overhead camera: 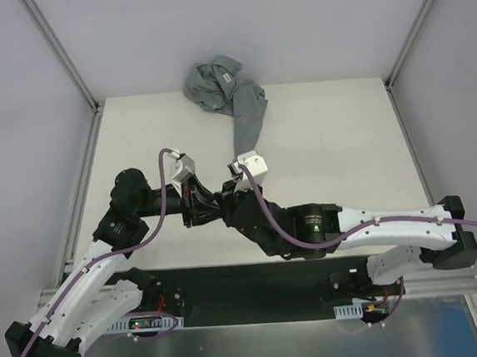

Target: Paint the nails

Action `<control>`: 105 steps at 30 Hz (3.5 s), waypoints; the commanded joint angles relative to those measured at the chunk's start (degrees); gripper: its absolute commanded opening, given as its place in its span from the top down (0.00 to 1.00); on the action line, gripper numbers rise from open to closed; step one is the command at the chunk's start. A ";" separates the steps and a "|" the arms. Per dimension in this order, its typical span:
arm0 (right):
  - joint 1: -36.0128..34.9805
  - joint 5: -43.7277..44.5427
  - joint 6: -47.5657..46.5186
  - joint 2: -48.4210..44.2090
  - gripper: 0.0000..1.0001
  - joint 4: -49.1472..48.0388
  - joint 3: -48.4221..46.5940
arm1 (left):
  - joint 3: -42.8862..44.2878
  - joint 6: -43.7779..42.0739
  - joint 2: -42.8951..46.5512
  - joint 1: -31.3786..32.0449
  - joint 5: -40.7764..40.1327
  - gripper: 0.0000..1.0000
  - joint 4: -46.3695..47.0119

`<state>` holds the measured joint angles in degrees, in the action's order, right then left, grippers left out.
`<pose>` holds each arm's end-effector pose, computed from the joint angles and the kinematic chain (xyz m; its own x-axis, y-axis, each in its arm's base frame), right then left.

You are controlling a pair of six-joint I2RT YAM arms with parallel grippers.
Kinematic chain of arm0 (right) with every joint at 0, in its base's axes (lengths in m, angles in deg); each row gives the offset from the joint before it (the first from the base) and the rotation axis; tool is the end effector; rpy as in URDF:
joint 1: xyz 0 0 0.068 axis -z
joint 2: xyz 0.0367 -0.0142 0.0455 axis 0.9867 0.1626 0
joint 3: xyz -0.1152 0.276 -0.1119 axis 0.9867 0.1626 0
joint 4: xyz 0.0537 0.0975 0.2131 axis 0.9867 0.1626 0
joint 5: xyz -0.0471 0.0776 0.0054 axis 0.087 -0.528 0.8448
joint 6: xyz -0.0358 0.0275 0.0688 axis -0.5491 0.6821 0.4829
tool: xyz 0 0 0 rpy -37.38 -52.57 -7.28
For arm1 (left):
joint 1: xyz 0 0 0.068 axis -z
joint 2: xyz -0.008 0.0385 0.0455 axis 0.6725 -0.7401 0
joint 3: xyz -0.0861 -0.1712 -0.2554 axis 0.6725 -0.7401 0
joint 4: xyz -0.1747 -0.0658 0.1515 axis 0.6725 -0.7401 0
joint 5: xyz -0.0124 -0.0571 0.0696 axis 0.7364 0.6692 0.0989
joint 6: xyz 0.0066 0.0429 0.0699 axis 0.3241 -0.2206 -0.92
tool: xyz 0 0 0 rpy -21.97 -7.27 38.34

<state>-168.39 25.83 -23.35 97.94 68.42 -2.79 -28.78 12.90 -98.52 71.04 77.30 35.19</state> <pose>0.0669 0.2813 0.4526 -0.1826 -0.0380 -0.9825 -0.5660 0.8211 0.0735 0.0897 -0.1162 0.3816 -0.2399 -0.0613 -0.9689 0.9646 0.0973 -0.2450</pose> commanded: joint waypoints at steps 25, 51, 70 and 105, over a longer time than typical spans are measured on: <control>28.06 -78.15 -20.97 -16.88 0.48 -7.18 9.63 | 2.27 6.54 -7.71 6.03 20.95 1.00 17.60; 19.24 -48.72 -15.36 -13.72 0.99 -8.55 15.53 | 2.71 0.04 -2.97 -1.00 -6.27 1.00 4.09; 7.84 -20.29 -9.43 -7.38 0.58 6.08 -0.65 | 3.32 0.90 -5.07 -2.06 -0.60 1.00 3.18; 29.03 -85.81 -19.13 -11.77 0.99 -6.92 8.84 | 2.18 6.29 -7.27 5.94 18.59 1.00 17.61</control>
<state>-139.60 -57.20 -42.38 86.44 64.90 5.15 -27.53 21.20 -106.65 77.16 97.26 50.60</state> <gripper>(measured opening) 0.102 0.239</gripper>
